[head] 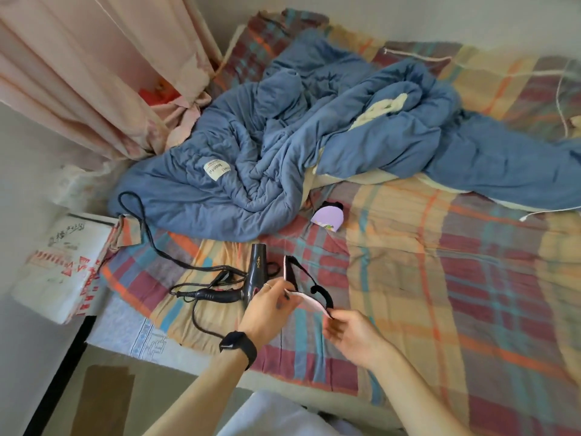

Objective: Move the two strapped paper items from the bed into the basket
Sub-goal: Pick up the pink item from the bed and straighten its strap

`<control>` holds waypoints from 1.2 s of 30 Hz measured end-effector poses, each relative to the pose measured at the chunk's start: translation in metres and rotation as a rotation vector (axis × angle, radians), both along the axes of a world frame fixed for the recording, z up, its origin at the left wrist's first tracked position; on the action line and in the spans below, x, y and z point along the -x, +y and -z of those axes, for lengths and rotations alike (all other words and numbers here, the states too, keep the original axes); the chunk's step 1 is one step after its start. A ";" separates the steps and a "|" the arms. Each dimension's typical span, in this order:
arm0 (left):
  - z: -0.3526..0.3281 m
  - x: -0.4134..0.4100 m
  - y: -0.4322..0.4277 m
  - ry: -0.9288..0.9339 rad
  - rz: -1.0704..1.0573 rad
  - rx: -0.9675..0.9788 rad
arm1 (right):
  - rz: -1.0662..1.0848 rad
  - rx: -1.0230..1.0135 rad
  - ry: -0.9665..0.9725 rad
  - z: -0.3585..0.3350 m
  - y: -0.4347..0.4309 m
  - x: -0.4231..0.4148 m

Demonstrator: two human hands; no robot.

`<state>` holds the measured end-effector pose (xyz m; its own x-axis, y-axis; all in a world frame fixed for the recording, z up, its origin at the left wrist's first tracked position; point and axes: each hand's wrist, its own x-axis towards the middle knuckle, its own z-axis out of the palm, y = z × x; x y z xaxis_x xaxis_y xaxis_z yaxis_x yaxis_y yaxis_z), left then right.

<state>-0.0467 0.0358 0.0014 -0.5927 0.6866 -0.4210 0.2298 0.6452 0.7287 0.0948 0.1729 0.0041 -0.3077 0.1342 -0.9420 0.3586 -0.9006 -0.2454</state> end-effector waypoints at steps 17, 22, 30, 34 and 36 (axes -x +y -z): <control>-0.161 -0.128 -0.057 0.238 -0.039 0.078 | -0.490 -0.537 0.376 -0.097 -0.023 -0.085; -0.181 -0.133 -0.073 0.258 -0.132 0.028 | -0.727 -0.506 0.522 -0.105 -0.034 -0.080; -0.194 -0.130 -0.102 -0.042 -0.537 -0.181 | -0.660 -0.978 0.587 -0.148 -0.082 -0.064; -0.192 -0.120 -0.125 0.141 -0.606 -0.164 | -0.636 -0.987 0.648 -0.165 -0.104 -0.061; -0.198 -0.109 -0.138 0.150 -0.655 -0.207 | -0.663 -1.034 0.652 -0.169 -0.108 -0.062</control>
<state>0.0618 -0.1019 0.1997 -0.9533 0.2252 -0.2014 -0.0511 0.5369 0.8421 0.1570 0.0645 0.1726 -0.9278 0.3322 -0.1696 0.2073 0.0810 -0.9749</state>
